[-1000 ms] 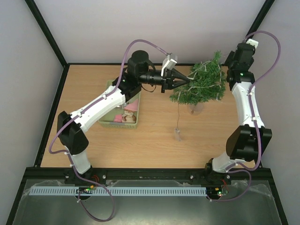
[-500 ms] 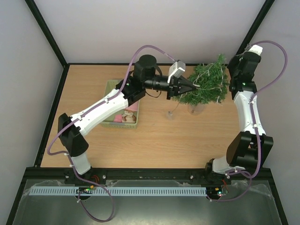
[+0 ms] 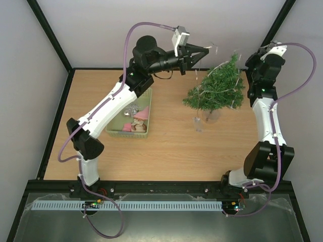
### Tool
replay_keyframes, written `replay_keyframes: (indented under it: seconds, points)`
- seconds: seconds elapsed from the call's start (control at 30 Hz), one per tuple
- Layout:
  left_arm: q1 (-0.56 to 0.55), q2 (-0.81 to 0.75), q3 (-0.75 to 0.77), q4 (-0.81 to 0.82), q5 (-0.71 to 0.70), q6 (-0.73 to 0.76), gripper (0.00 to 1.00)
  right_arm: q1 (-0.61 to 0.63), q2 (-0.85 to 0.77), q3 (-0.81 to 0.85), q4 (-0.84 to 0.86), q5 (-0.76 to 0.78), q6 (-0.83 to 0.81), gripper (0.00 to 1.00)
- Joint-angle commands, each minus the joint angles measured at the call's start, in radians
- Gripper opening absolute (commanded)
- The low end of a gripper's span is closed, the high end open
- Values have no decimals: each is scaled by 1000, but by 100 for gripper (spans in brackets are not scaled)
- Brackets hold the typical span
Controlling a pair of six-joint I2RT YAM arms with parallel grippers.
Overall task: Decorate the small christmas tree
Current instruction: Wrap the decoration item around the Christmas tree.
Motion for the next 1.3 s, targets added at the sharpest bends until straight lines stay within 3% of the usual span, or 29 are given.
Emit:
replay_keyframes:
  seconds: [0.0, 0.13, 0.33, 0.5, 0.7, 0.9, 1.27]
  points:
    - [1, 74, 106, 25, -12, -63, 2, -5, 9, 25, 100, -14, 39, 2]
    - [-6, 86, 115, 54, 60, -81, 2, -7, -13, 4, 110, 19, 34, 2]
    - [-48, 42, 49, 75, 144, 19, 2, -24, -56, -54, 159, -5, 36, 2]
    - [-59, 54, 63, 176, 130, -18, 2, -29, -70, -73, 182, -11, 42, 2]
    - [-60, 127, 188, 200, 83, -53, 2, -34, -69, -96, 195, 21, 62, 2]
    - [-61, 132, 213, 208, 94, -65, 2, -43, -77, -105, 196, 18, 72, 2]
    - [-124, 13, 8, 102, 242, 118, 2, -45, -157, -195, 179, -4, 40, 2]
